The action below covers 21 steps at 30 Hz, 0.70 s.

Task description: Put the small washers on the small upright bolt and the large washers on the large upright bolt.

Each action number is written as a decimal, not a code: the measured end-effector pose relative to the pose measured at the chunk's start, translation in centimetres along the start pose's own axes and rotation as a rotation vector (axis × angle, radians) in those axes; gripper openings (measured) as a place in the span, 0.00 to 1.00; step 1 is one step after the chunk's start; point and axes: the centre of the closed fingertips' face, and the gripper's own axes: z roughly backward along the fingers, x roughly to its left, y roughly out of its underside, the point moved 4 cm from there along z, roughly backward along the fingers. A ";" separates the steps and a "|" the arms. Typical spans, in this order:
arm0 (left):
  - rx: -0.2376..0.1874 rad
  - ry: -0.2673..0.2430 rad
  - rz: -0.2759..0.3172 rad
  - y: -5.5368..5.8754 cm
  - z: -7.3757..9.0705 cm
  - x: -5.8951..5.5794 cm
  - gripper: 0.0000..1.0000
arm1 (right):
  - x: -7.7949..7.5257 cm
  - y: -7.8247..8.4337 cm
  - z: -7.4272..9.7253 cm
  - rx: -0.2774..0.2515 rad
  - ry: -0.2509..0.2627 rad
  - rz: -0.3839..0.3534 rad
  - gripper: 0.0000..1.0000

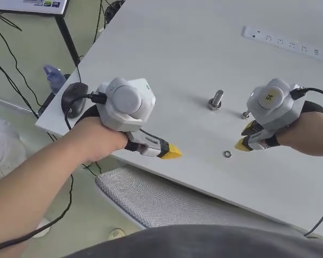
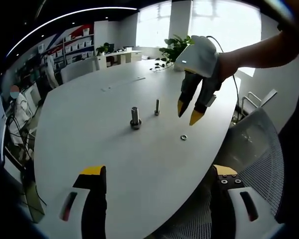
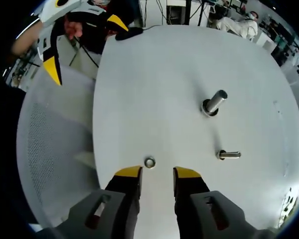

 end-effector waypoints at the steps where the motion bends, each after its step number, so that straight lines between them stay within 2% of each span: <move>1: 0.002 0.000 -0.001 0.0 0.0 0.0 0.86 | 0.2 0.1 -0.1 0.002 0.004 0.006 0.28; 13: 0.003 0.002 0.004 -0.1 -0.2 0.2 0.85 | 1.4 0.1 -1.2 0.005 -0.008 -0.007 0.28; 21: 0.015 0.002 0.000 0.0 0.1 0.5 0.83 | 1.1 0.3 -2.5 0.000 0.007 -0.024 0.28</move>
